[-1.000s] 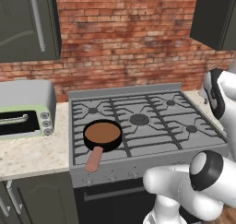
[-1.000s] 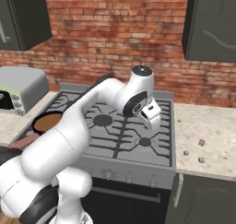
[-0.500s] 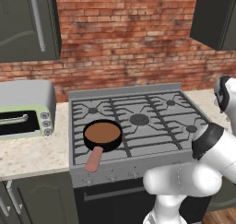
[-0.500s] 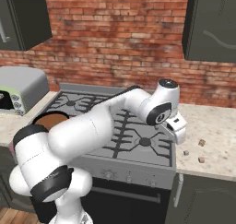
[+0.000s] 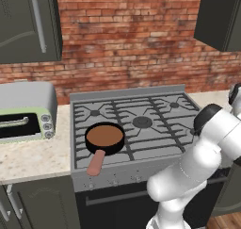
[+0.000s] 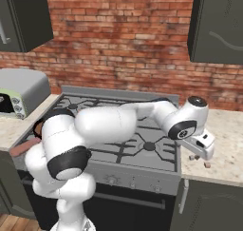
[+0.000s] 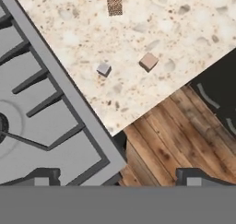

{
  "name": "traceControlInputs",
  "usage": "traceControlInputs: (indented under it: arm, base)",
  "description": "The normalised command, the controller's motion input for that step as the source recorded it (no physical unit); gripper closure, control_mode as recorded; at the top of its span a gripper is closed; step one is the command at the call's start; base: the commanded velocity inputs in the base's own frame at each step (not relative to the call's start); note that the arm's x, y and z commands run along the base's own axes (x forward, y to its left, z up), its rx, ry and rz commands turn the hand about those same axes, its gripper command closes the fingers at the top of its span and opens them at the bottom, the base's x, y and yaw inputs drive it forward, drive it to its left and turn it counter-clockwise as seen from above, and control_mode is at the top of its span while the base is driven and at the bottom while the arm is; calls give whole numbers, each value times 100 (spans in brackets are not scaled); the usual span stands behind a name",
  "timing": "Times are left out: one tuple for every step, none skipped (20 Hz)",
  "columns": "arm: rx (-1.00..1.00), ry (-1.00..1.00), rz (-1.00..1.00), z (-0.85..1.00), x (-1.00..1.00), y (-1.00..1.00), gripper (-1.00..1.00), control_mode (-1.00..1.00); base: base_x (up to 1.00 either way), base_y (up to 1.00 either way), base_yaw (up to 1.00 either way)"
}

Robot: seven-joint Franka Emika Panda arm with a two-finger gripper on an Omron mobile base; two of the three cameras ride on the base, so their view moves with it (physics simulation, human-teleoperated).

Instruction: Pick up the sugar cube(s) and place them in the saucepan with hot chocolate.

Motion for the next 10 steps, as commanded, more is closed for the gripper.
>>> traceControlInputs:
  arm:
    - [-1,-1,2,-38,0,-11,-100,-100]
    - [-2,0,0,-42,0,-4,-100,-100]
    - [-2,0,0,-45,0,0,-100,-100]
    - [-3,0,0,-47,5,0,-100,-100]
    - [-1,0,1,-31,8,0,-100,-100]
    - [-1,0,5,-17,19,0,-100,-100]
    - [-2,0,6,-15,24,0,-100,-100]
    - [-4,1,3,-18,32,0,-100,-100]
    - [-3,2,5,-36,35,1,-100,-100]
    - [0,0,5,-56,35,0,-100,-100]
  base:
    - [0,0,0]
    - [0,0,0]
    - [0,0,0]
    - [0,0,0]
    - [0,0,0]
    - [0,0,0]
    - [0,0,0]
    - [0,0,0]
    - [0,0,0]
    - [0,0,0]
